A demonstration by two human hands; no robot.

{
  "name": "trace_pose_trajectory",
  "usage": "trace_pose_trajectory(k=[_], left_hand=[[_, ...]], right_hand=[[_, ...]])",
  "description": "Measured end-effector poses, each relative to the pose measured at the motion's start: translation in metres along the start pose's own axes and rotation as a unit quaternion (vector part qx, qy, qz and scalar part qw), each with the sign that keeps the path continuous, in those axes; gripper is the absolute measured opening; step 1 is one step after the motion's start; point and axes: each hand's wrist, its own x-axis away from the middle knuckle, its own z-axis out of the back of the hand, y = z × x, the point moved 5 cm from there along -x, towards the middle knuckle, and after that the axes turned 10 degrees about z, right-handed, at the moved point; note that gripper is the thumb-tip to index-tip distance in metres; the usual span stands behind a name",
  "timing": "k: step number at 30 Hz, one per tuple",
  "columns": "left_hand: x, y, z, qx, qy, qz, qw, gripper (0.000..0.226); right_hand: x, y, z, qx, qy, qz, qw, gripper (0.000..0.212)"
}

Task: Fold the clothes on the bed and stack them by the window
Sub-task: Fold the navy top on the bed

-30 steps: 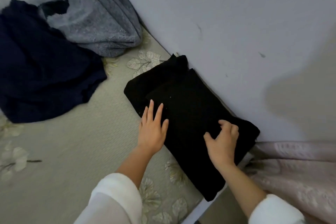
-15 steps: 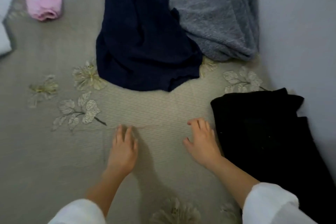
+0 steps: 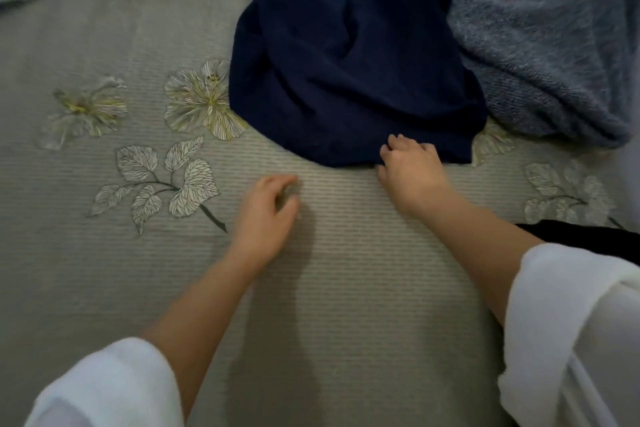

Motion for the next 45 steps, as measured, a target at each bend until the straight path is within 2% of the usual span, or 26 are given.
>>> trace_pose_trajectory(k=[1, 2, 3, 5, 8, 10, 13, 17, 19, 22, 23, 24, 27, 28, 29, 31, 33, 34, 35, 36, 38, 39, 40, 42, 43, 45], left_hand=[[-0.004, 0.004, -0.001, 0.150, -0.023, 0.071, 0.986, 0.031], [-0.006, 0.005, -0.005, 0.269, -0.042, 0.140, 0.952, 0.022], [-0.006, 0.007, -0.009, 0.333, -0.058, 0.195, 0.921, 0.013], [-0.005, 0.007, -0.018, 0.403, -0.094, 0.259, 0.873, 0.015], [0.008, 0.004, -0.023, 0.458, -0.133, 0.300, 0.826, 0.022], [0.025, -0.002, -0.027, 0.450, -0.140, 0.319, 0.822, 0.026], [0.061, -0.021, -0.028, 0.465, -0.104, 0.345, 0.809, 0.016], [0.126, -0.061, -0.017, 0.569, -0.060, 0.418, 0.706, 0.023], [0.161, -0.082, -0.009, 0.602, -0.050, 0.434, 0.668, 0.029], [0.210, -0.116, 0.010, 0.613, -0.021, 0.455, 0.646, 0.029], [0.224, -0.127, 0.018, 0.620, -0.015, 0.457, 0.638, 0.027], [0.237, -0.137, 0.026, 0.627, -0.013, 0.457, 0.631, 0.026], [0.265, -0.163, 0.047, 0.640, -0.023, 0.451, 0.622, 0.027], [0.272, -0.168, 0.053, 0.641, -0.034, 0.445, 0.625, 0.031], [0.277, -0.170, 0.057, 0.640, -0.047, 0.437, 0.630, 0.035], [0.286, -0.172, 0.065, 0.630, -0.071, 0.422, 0.648, 0.041], [0.295, -0.171, 0.072, 0.605, -0.094, 0.408, 0.677, 0.042], [0.299, -0.170, 0.076, 0.594, -0.107, 0.408, 0.685, 0.042], [0.304, -0.168, 0.081, 0.582, -0.120, 0.411, 0.691, 0.044], [0.309, -0.167, 0.088, 0.569, -0.131, 0.415, 0.697, 0.044], [0.321, -0.165, 0.106, 0.551, -0.143, 0.419, 0.708, 0.043], [0.326, -0.165, 0.117, 0.551, -0.137, 0.417, 0.710, 0.040], [0.331, -0.164, 0.130, 0.559, -0.124, 0.414, 0.708, 0.037], [0.341, -0.160, 0.157, 0.586, -0.085, 0.413, 0.692, 0.029], [0.347, -0.156, 0.171, 0.596, -0.069, 0.415, 0.684, 0.027], [0.359, -0.148, 0.196, 0.593, -0.048, 0.420, 0.685, 0.022]], right_hand=[[-0.001, -0.002, 0.004, 0.004, 0.022, 0.011, 1.000, 0.034], [0.000, -0.005, 0.009, -0.015, 0.041, 0.021, 0.999, 0.031], [0.005, -0.009, 0.013, -0.048, 0.051, 0.033, 0.997, 0.029], [0.021, -0.022, 0.015, -0.135, 0.048, 0.063, 0.988, 0.025], [0.061, -0.053, 0.006, -0.222, 0.020, 0.120, 0.967, 0.026], [0.091, -0.072, -0.004, -0.257, 0.001, 0.140, 0.956, 0.025], [0.131, -0.092, -0.016, -0.306, -0.035, 0.123, 0.943, 0.028], [0.176, -0.114, -0.019, -0.389, -0.064, 0.070, 0.916, 0.036], [0.193, -0.131, -0.020, -0.427, -0.103, 0.064, 0.896, 0.038], [0.222, -0.157, -0.032, -0.505, -0.248, 0.043, 0.826, 0.038], [0.230, -0.162, -0.036, -0.536, -0.268, 0.020, 0.800, 0.036], [0.234, -0.162, -0.039, -0.554, -0.251, -0.017, 0.794, 0.034], [0.235, -0.139, -0.044, -0.446, -0.053, -0.158, 0.880, 0.040], [0.235, -0.136, -0.045, -0.419, -0.011, -0.192, 0.888, 0.047], [0.235, -0.139, -0.048, -0.422, 0.003, -0.215, 0.881, 0.055], [0.236, -0.154, -0.063, -0.443, -0.025, -0.257, 0.859, 0.069], [0.239, -0.165, -0.074, -0.452, -0.020, -0.301, 0.840, 0.063], [0.242, -0.170, -0.075, -0.480, 0.010, -0.320, 0.816, 0.047], [0.246, -0.174, -0.072, -0.533, 0.046, -0.353, 0.767, 0.028], [0.253, -0.178, -0.067, -0.606, 0.084, -0.393, 0.686, 0.017], [0.270, -0.186, -0.055, -0.741, 0.129, -0.449, 0.483, 0.030], [0.281, -0.190, -0.047, -0.788, 0.136, -0.446, 0.402, 0.038], [0.292, -0.193, -0.035, -0.822, 0.134, -0.431, 0.346, 0.040], [0.319, -0.199, -0.004, -0.868, 0.123, -0.382, 0.294, 0.030], [0.332, -0.199, 0.011, -0.883, 0.121, -0.346, 0.292, 0.027], [0.356, -0.203, 0.036, -0.900, 0.106, -0.277, 0.319, 0.031]])
